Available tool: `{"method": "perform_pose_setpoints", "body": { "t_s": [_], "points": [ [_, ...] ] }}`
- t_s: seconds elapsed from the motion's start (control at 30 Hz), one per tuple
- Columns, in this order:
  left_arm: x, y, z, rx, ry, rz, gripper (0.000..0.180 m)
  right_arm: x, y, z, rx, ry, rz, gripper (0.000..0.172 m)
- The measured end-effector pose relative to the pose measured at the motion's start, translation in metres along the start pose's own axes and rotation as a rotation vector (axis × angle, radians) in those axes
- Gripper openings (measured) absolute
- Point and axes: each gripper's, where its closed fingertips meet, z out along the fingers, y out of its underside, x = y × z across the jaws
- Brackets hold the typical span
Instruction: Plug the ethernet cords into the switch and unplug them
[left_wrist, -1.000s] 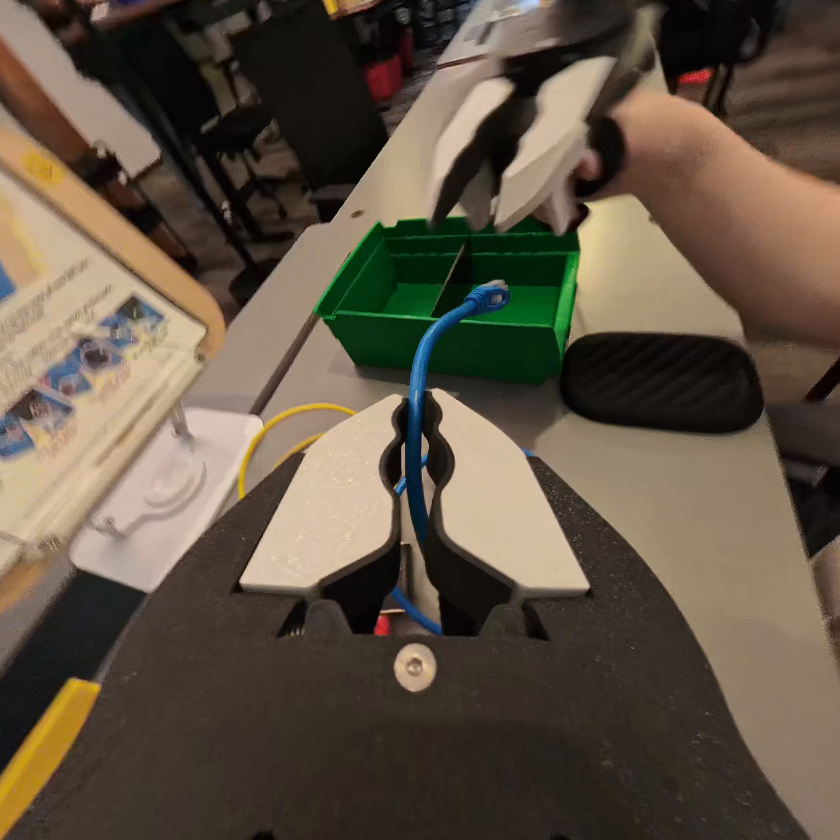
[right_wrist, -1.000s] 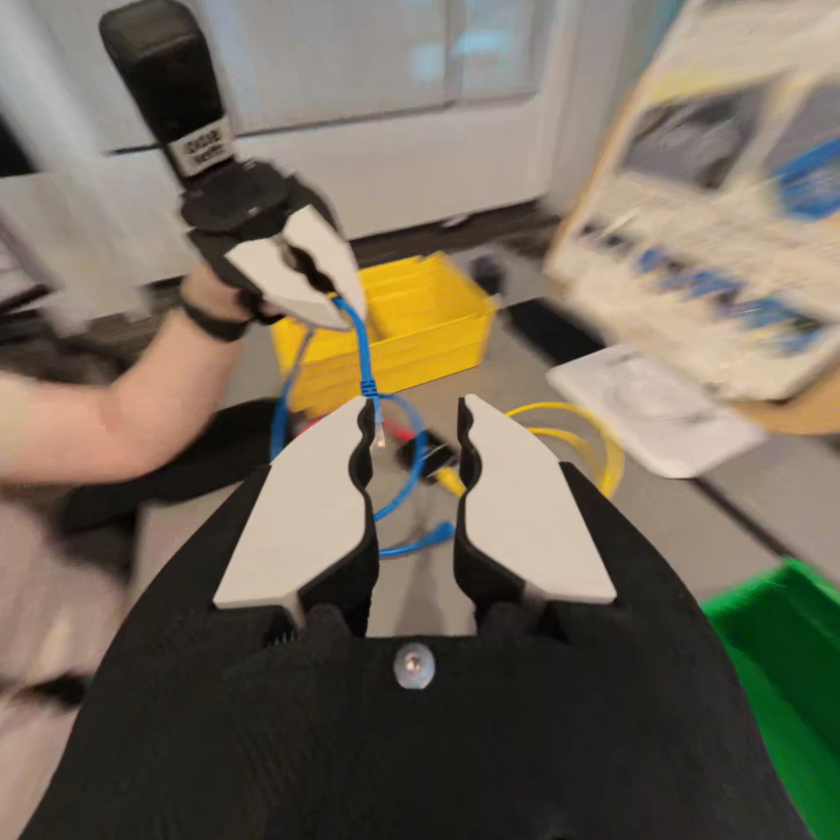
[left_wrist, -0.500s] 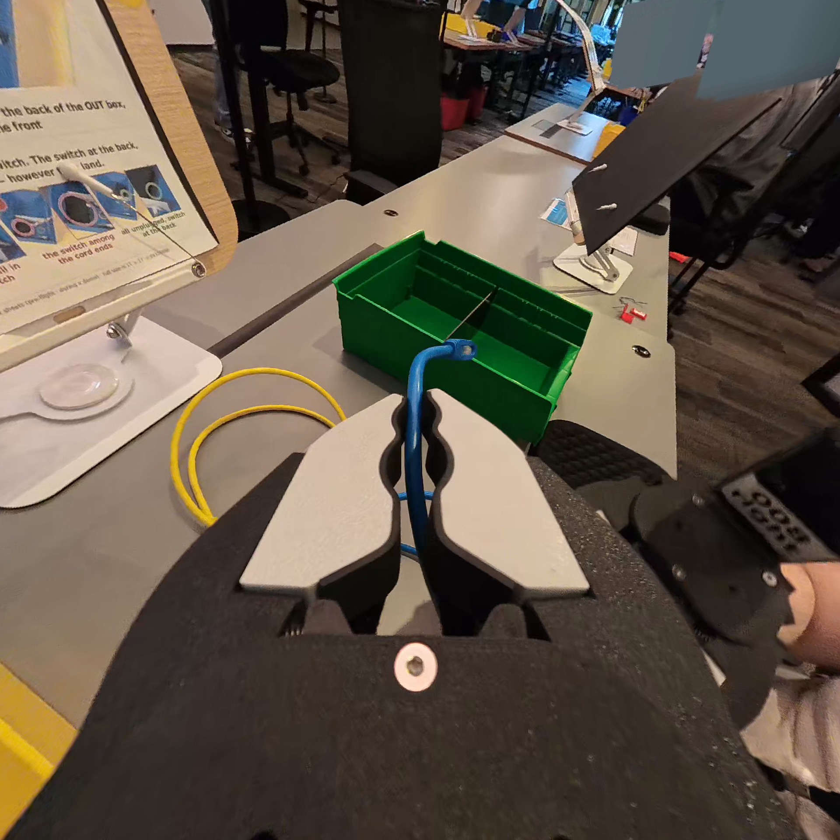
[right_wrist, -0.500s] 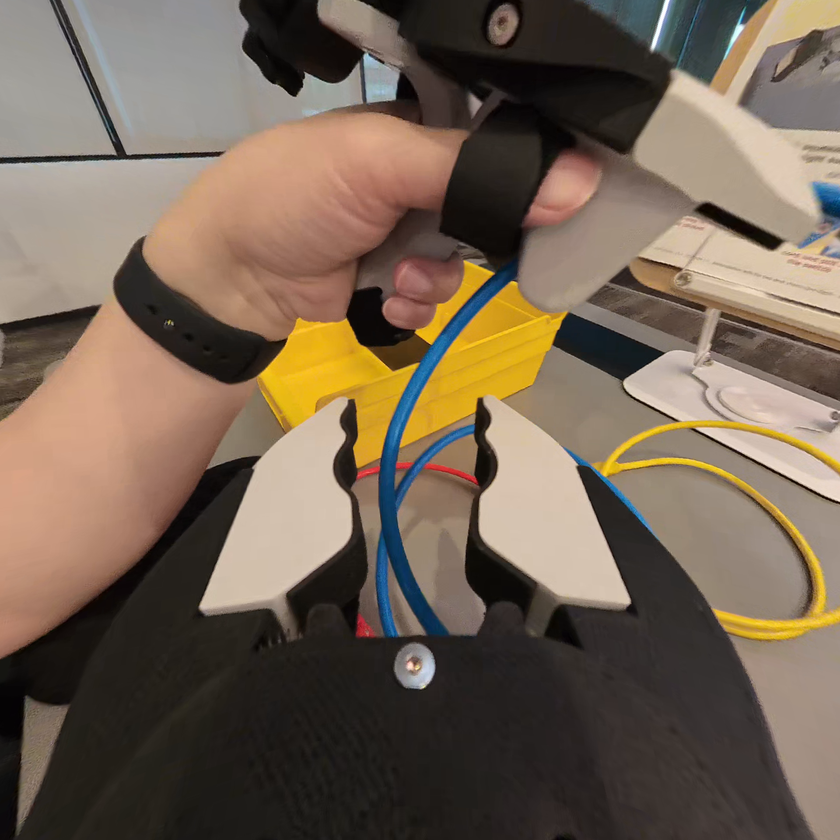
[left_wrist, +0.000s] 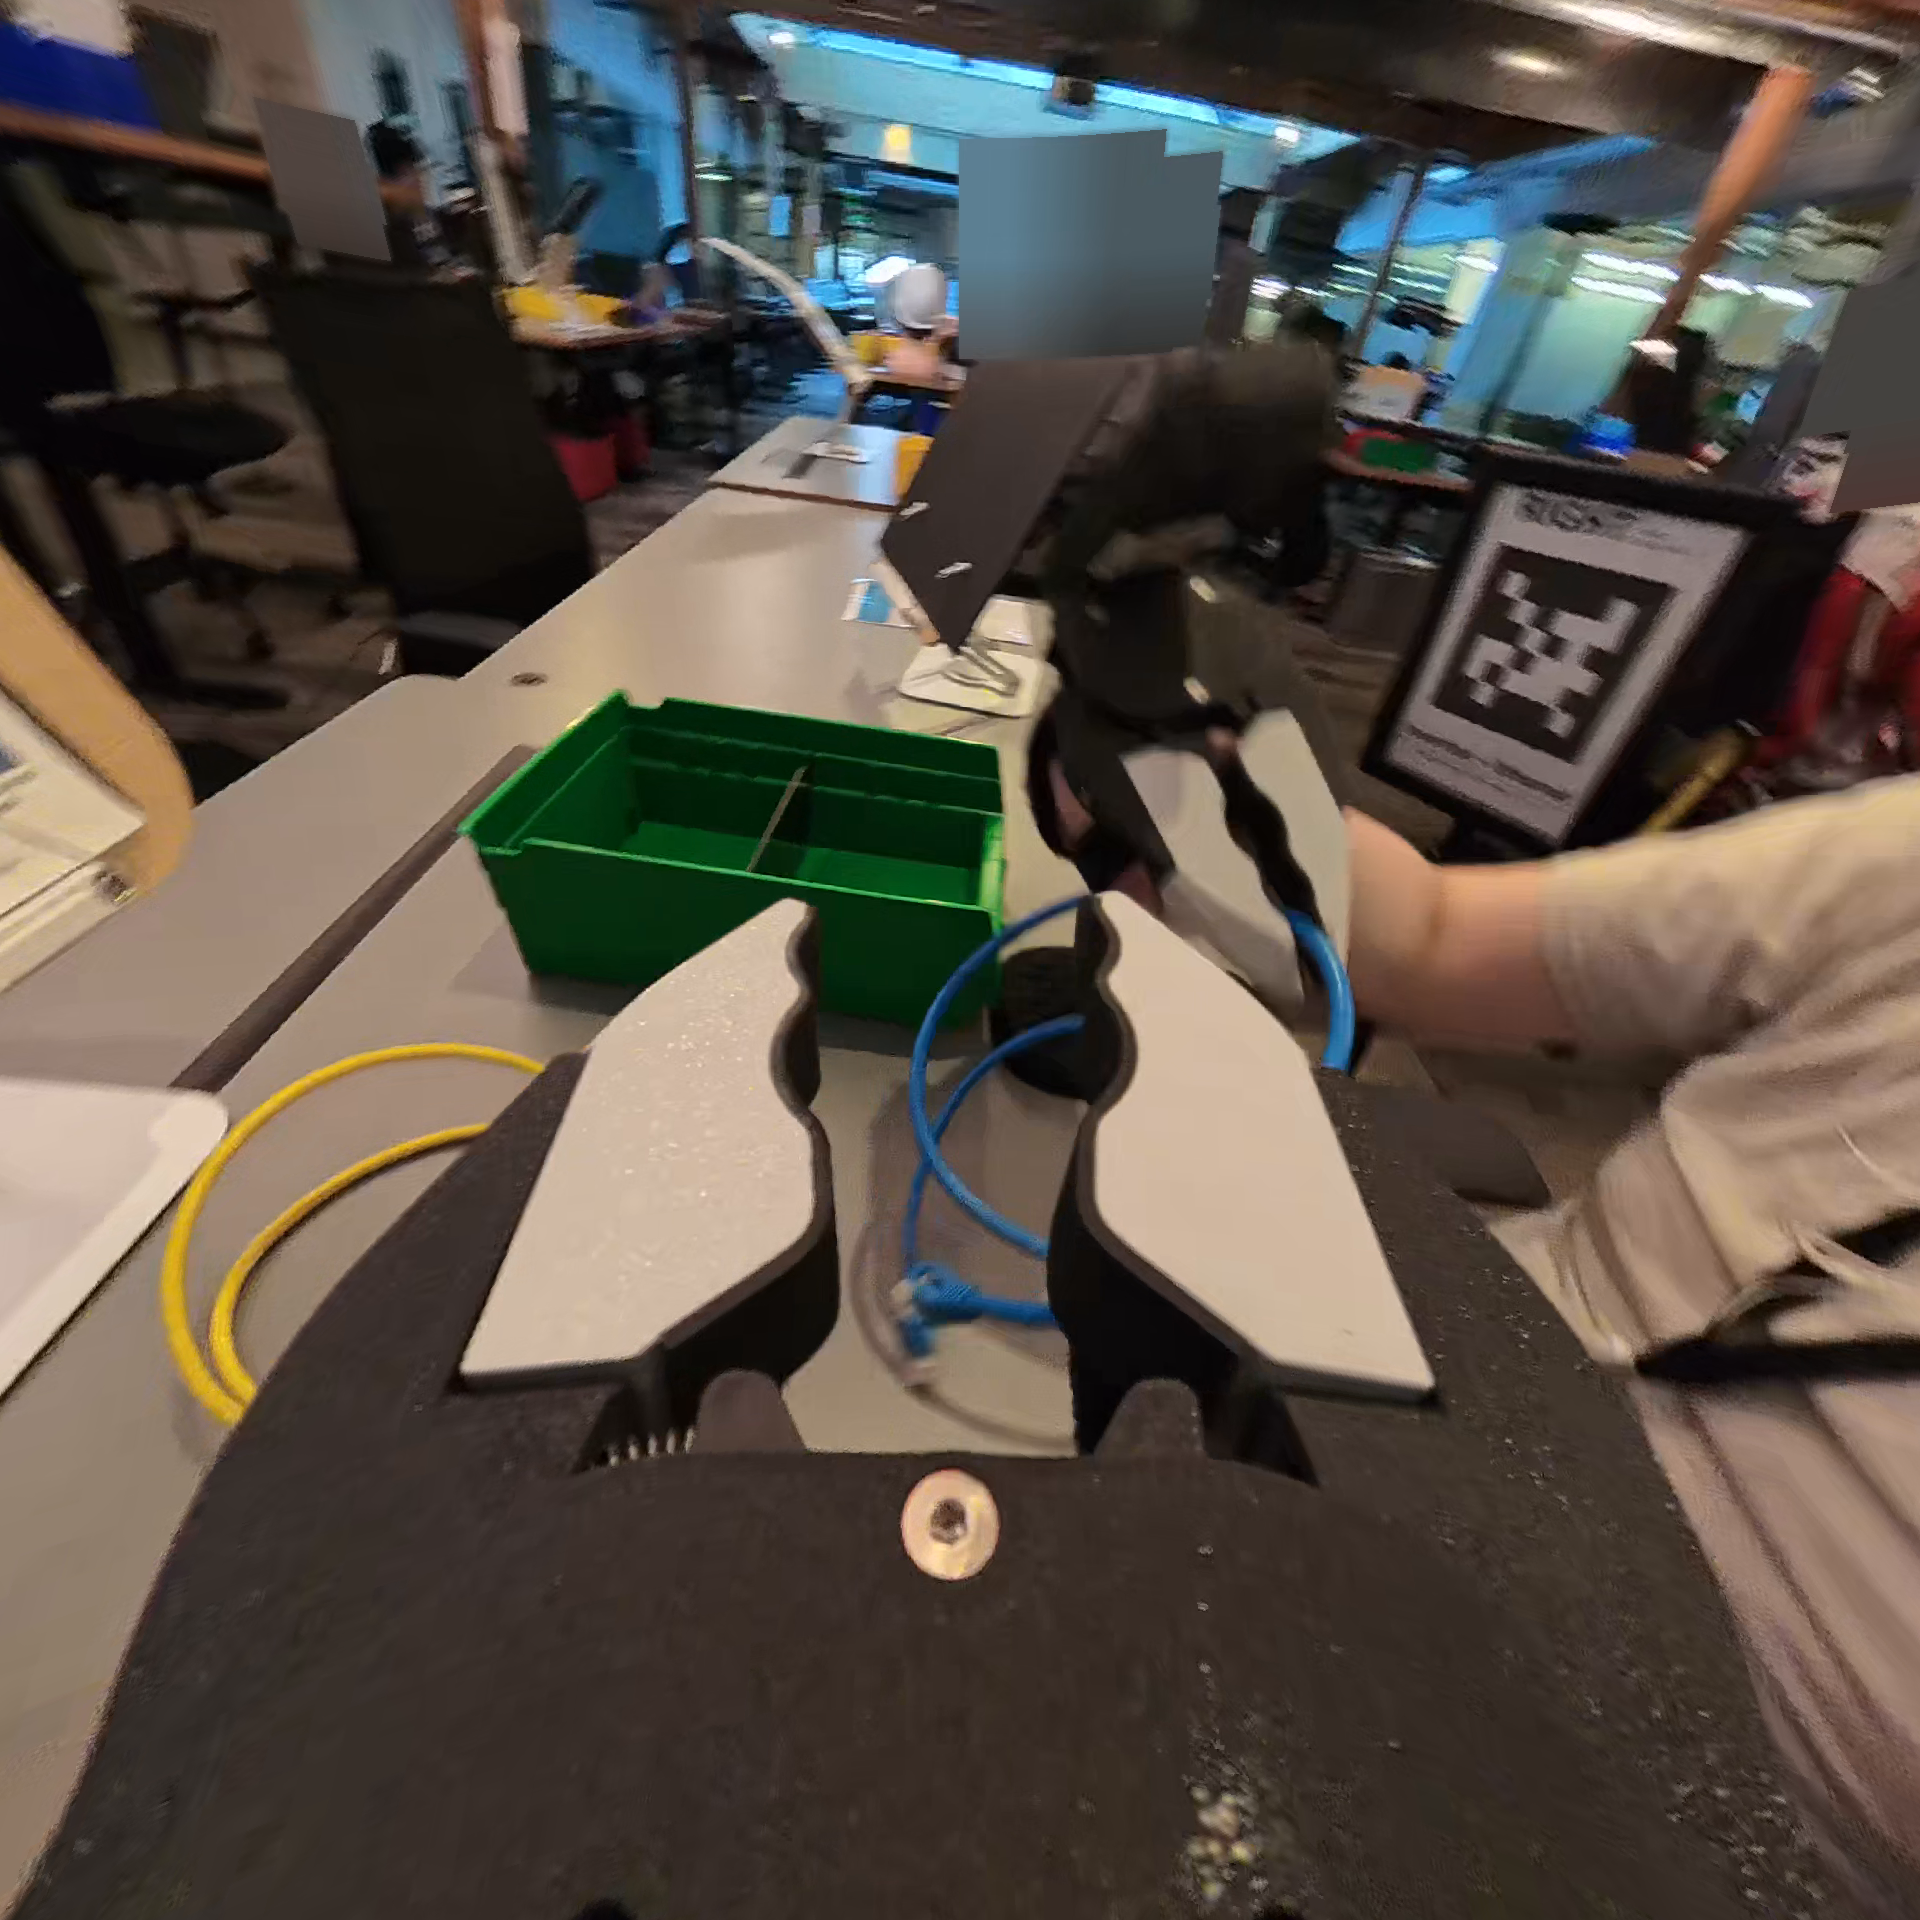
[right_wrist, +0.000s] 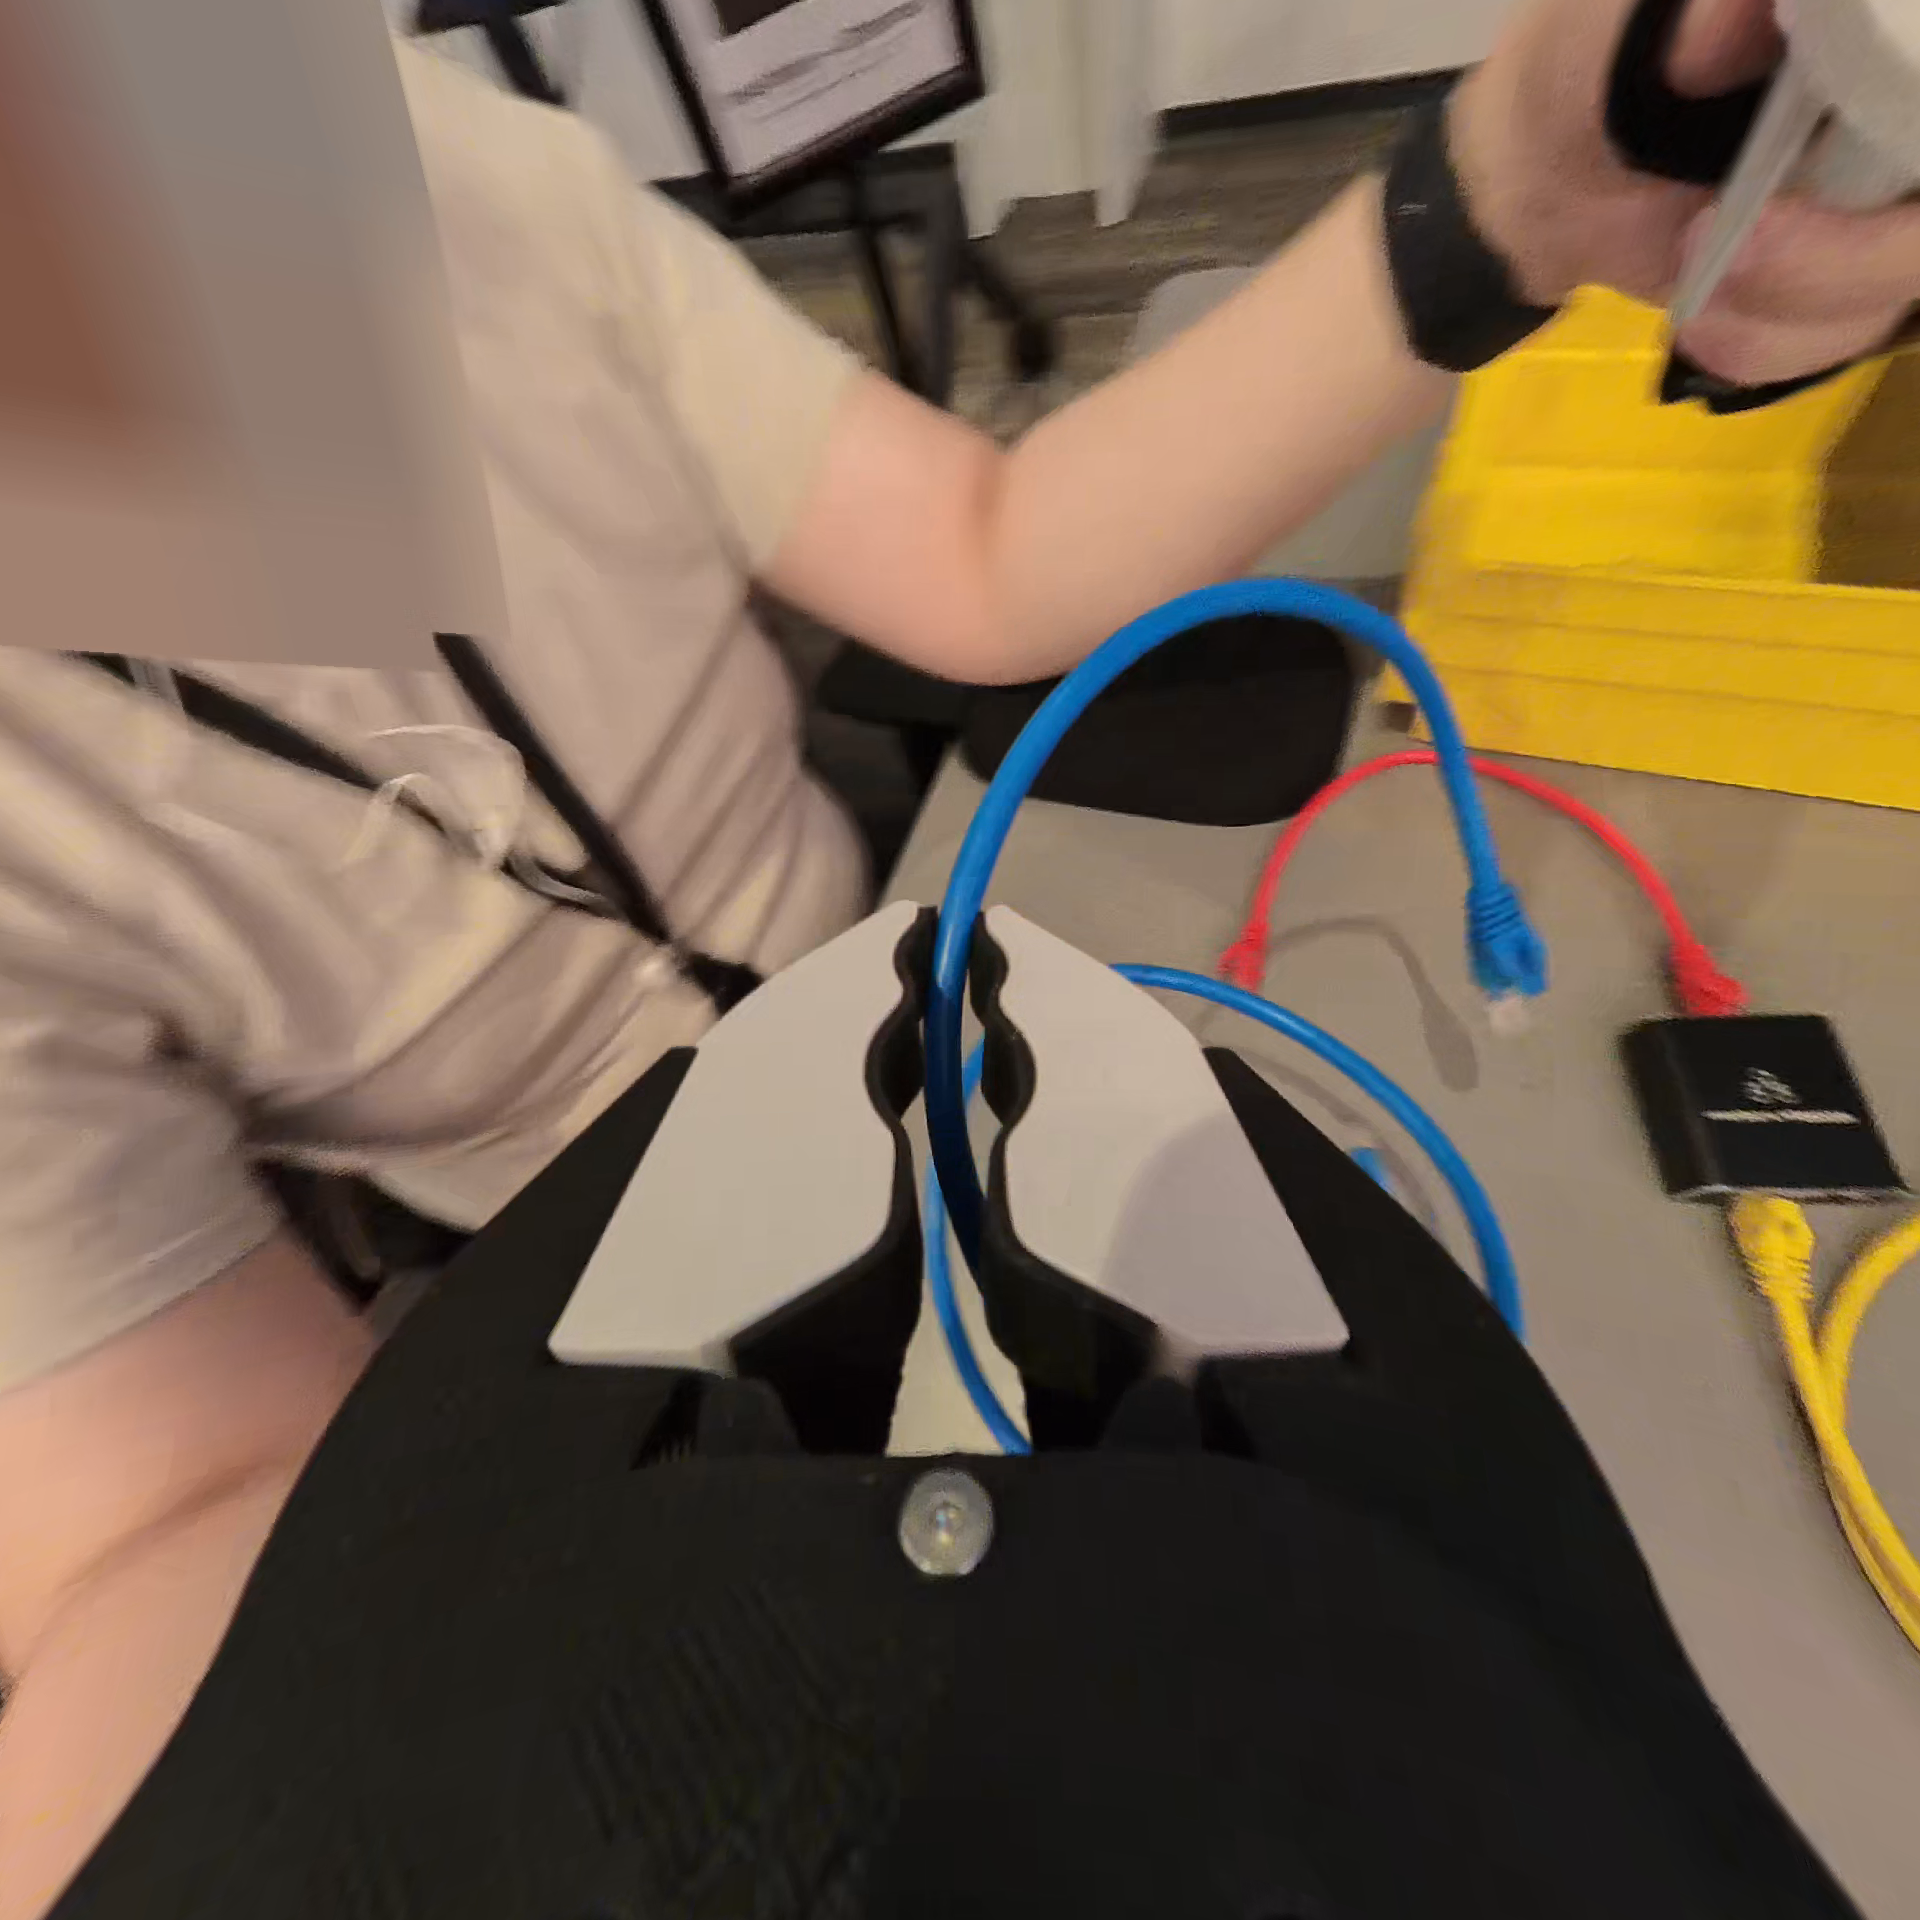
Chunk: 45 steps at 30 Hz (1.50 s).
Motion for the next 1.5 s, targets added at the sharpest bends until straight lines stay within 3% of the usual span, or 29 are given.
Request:
{"method": "perform_pose_setpoints", "body": {
  "t_s": [0.23,0.5,0.67,0.8,0.9,1.1,1.2,1.27,1.4,1.5],
  "points": [
    [0.064,0.022,0.000,-0.043,0.412,0.112,0.047,-0.046,-0.030,-0.042,-0.002,-0.262,-0.166,0.006],
    [0.108,0.008,-0.001,0.102,0.650,0.238,0.048,-0.070,-0.081,-0.087,0.233,-0.397,-0.443,0.006],
    [0.125,-0.002,0.000,0.170,0.684,0.301,0.044,-0.068,-0.095,-0.106,0.331,-0.472,-0.512,0.006],
    [0.126,-0.014,0.002,0.217,0.633,0.329,0.018,-0.059,-0.094,-0.109,0.364,-0.479,-0.522,0.006],
    [0.111,-0.018,0.008,0.180,0.490,0.353,0.017,-0.045,-0.087,-0.111,0.400,-0.449,-0.478,0.005],
    [0.068,-0.025,-0.013,0.039,0.033,0.480,0.016,0.046,-0.059,-0.093,0.409,-0.040,-0.214,0.012],
    [0.059,-0.021,-0.022,-0.049,-0.101,0.537,0.016,0.103,-0.041,-0.088,0.397,0.232,-0.076,0.036],
    [0.046,-0.015,-0.022,-0.120,-0.204,0.566,0.015,0.128,-0.032,-0.095,0.439,0.366,-0.011,0.041],
    [0.023,0.009,-0.007,-0.267,-0.259,0.550,0.014,0.134,-0.029,-0.123,0.643,0.539,0.086,0.041],
    [0.002,0.024,0.005,-0.322,-0.277,0.514,0.014,0.108,-0.027,-0.112,0.711,0.564,0.098,0.035]
  ]
}}
